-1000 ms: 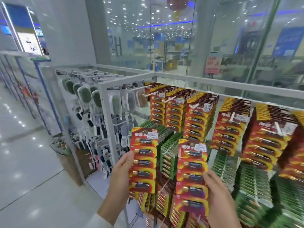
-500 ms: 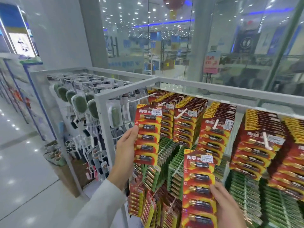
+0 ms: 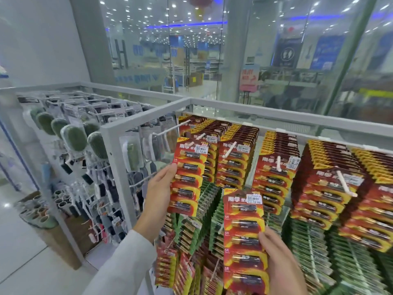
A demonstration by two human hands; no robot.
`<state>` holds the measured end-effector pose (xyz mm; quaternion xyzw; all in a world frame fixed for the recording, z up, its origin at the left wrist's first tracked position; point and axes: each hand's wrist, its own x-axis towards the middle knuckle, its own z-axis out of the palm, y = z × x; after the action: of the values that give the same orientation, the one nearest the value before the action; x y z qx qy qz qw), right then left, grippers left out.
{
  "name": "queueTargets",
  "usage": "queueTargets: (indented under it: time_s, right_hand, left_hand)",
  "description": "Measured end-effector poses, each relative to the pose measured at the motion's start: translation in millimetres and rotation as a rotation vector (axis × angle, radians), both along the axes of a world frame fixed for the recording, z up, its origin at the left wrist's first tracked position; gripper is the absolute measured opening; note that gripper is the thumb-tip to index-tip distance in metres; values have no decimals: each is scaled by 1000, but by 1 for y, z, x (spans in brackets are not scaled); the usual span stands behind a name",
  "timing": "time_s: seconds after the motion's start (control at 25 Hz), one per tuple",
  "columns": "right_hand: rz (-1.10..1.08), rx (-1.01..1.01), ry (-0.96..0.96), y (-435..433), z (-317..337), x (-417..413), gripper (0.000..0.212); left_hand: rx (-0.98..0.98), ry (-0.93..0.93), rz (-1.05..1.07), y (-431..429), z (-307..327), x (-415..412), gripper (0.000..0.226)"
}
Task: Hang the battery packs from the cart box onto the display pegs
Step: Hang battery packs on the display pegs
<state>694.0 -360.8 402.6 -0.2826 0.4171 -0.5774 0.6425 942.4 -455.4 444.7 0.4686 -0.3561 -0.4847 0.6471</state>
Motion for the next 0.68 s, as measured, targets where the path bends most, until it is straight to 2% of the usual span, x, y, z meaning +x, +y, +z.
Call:
queueTargets:
  time_s: [0.04, 0.2, 0.32, 0.36, 0.48, 0.68]
  right_hand:
    - [64, 29, 53, 4, 25, 17, 18]
    - [3, -30, 94, -6, 43, 34, 24]
    - [-46, -106, 136, -16, 48, 53, 47]
    - [-70, -119, 164, -17, 54, 60, 48]
    - [-106, -160, 195, -25, 58, 70, 16]
    - [-156, -120, 260, -28, 53, 82, 32]
  left_hand:
    - [-6, -18, -11, -8, 1, -2, 29]
    - [-30, -104, -24, -41, 3, -15, 29]
    - [-24, -126, -46, -58, 2, -19, 24]
    - [-19, -126, -58, -61, 2, -20, 23]
    - [-25, -111, -95, -65, -2, -17, 23]
    - [-38, -113, -115, -71, -7, -10, 23]
